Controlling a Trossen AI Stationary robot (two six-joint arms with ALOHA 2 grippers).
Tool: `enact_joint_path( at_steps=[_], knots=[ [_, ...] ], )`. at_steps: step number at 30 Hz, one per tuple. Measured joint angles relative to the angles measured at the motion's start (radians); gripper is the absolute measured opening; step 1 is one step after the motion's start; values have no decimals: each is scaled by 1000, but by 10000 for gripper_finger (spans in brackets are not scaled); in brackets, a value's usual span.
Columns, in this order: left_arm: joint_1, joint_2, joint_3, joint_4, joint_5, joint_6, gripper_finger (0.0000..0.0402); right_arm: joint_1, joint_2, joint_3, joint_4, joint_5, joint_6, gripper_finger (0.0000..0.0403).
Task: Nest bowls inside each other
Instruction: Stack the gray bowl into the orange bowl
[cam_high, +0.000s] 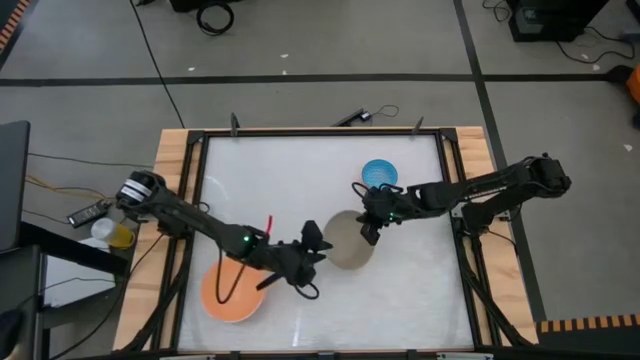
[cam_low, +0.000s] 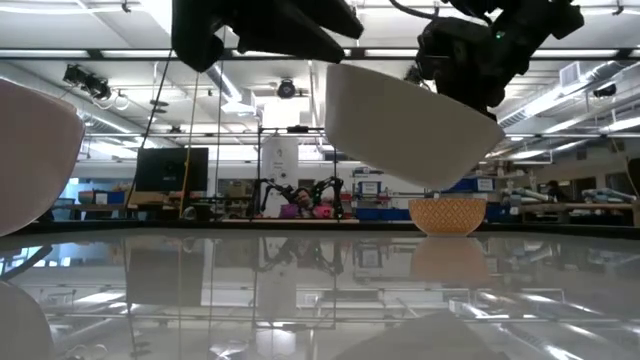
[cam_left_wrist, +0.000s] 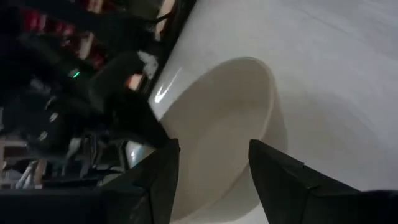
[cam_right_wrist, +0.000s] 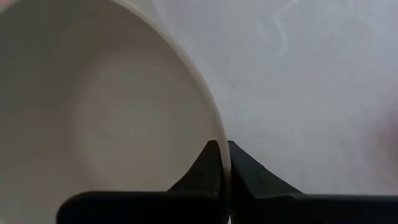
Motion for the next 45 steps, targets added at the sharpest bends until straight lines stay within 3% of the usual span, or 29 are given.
enact_joint_path(
  at_steps=[7,12,16,21,27,29,33,36,40,45],
  knots=[
    [42,107,111,-195,78,19,196,-9,1,0,-15,-33,-16,10],
    [55,173,153,-219,82,4,183,-9,1,0,-21,-48,-32,10],
    [53,192,183,-241,90,-12,131,-7,1,0,-30,-53,-43,19],
    [55,188,232,-380,165,-100,22,-5,-2,5,18,-41,-67,52],
    [32,184,322,-649,133,-312,7,-5,-47,2,172,-33,-156,106],
    [8,172,357,-791,111,-424,3,-3,-91,1,207,23,-190,121],
    [-55,136,416,-1048,98,-683,2,-4,-170,0,234,234,-244,138],
    [-126,84,428,-1213,113,-931,1,-19,-202,0,219,285,-284,140],
    [-264,30,429,-1342,228,-1201,1,-42,-201,0,164,285,-288,139],
    [-458,-8,429,-1335,304,-1445,1,-75,-152,0,133,288,-288,139]
  ],
)
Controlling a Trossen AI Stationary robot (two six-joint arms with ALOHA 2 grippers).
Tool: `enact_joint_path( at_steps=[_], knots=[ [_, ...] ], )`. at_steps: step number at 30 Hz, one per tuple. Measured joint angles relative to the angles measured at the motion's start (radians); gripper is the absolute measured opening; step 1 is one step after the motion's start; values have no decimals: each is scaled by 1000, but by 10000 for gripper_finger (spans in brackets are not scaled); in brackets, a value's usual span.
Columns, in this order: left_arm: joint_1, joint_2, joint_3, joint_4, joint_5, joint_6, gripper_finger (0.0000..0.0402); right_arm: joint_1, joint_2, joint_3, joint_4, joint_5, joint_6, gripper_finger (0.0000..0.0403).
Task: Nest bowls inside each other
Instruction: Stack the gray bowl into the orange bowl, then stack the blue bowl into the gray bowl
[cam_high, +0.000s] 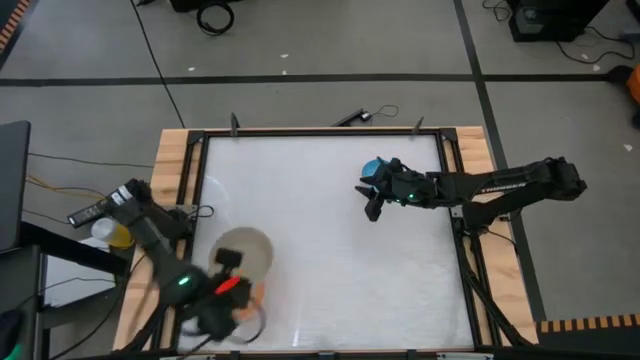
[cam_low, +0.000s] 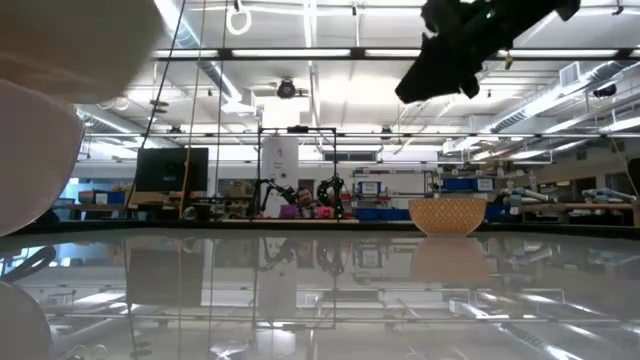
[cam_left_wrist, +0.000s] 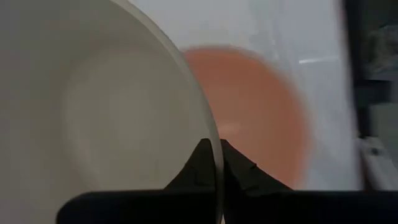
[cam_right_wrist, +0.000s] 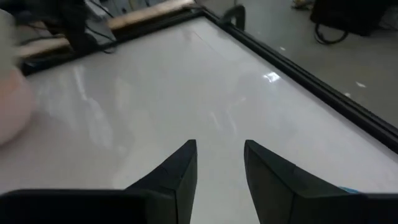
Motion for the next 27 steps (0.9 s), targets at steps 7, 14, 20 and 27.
enact_joint_path(
  at_steps=[7,14,20,27],
  knots=[
    [-176,50,-37,14,2,-275,0,-44,80,0,44,-2,0,139],
    [-174,106,-60,33,-10,-445,33,-101,110,0,84,-59,0,142],
    [-143,107,-61,176,-27,-418,86,-129,110,0,50,-115,18,144],
    [-107,107,-61,216,-28,-402,153,-135,110,0,0,-104,8,144]
  ],
)
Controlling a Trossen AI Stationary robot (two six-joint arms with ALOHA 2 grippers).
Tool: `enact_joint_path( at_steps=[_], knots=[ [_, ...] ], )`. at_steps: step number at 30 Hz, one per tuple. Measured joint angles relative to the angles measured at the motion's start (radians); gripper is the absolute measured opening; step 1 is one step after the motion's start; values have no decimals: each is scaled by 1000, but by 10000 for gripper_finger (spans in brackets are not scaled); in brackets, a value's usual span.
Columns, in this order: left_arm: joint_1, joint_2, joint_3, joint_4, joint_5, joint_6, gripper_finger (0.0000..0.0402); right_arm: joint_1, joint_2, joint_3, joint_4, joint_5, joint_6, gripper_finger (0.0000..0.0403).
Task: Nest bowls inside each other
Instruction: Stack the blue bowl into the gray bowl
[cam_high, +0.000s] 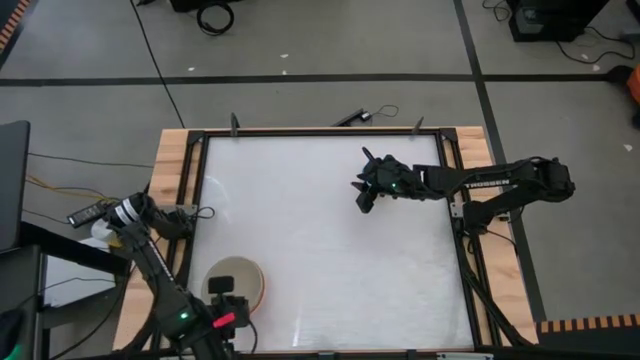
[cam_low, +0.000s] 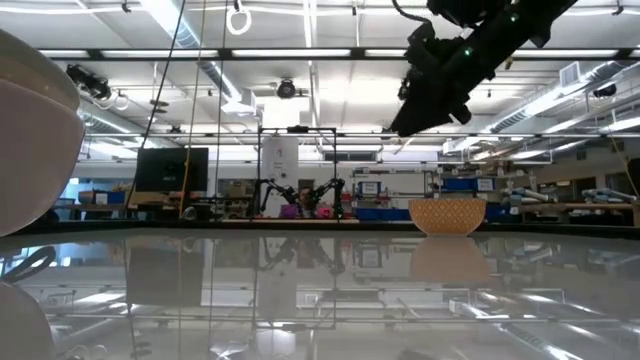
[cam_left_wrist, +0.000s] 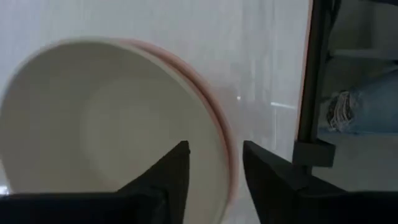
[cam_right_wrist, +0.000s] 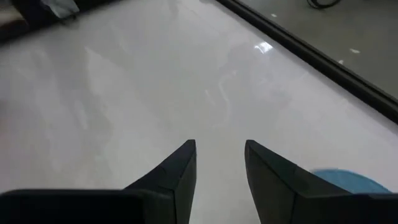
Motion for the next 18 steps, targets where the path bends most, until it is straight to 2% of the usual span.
enact_joint_path(
  at_steps=[3,7,11,14,18],
  knots=[
    [14,0,0,-1,0,33,180,-33,5,0,-65,-9,-30,144],
    [51,-7,0,-32,-18,62,206,-121,35,0,-174,-135,-63,141],
    [83,-50,1,-36,-129,119,217,-186,63,0,-219,-137,-128,138],
    [94,-97,1,-56,-199,153,217,-214,97,0,-247,-197,-149,138],
    [116,-154,2,-98,-286,175,217,-223,170,2,-252,-223,-166,138]
  ],
)
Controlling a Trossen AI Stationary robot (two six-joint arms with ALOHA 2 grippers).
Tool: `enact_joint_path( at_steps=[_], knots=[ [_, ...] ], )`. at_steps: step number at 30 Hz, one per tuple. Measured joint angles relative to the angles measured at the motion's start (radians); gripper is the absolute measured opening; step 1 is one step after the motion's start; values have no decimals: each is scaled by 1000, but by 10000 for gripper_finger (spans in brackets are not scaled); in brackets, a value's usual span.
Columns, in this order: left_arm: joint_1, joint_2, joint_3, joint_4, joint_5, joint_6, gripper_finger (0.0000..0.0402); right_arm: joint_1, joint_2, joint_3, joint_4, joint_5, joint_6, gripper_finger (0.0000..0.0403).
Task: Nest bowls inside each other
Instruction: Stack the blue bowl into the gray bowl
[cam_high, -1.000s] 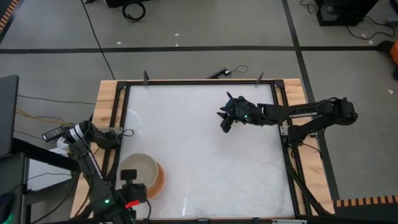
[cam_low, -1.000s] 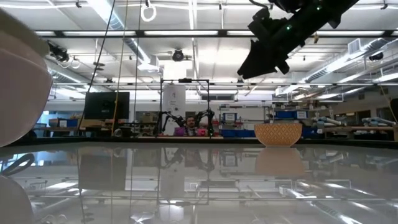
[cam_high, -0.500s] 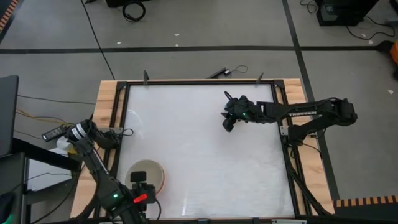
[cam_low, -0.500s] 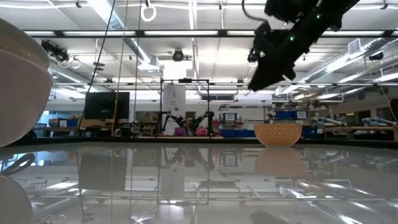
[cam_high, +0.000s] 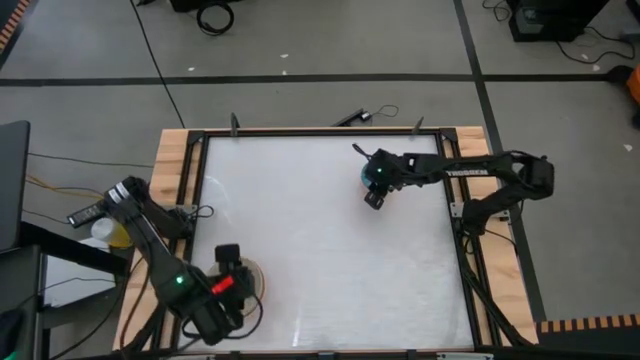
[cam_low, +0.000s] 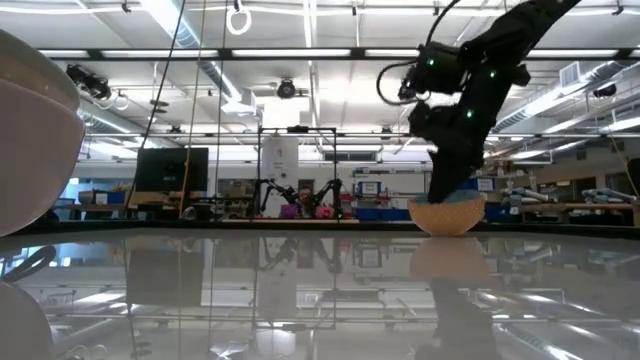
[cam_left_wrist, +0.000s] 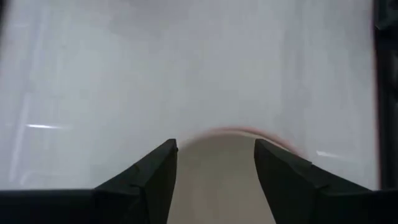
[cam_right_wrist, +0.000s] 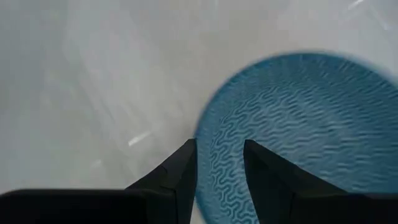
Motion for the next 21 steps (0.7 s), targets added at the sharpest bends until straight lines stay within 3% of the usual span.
enact_joint_path(
  at_steps=[6,14,17,21],
  knots=[
    [57,-26,-1,-3,-92,92,217,5,116,0,-3,16,1,116],
    [171,-15,-3,139,-117,344,217,52,97,-3,5,37,46,14],
    [196,-17,-2,152,-113,383,217,77,29,-3,6,69,47,14],
    [224,-17,-2,152,-112,417,217,111,-58,-3,-1,88,28,49]
  ],
)
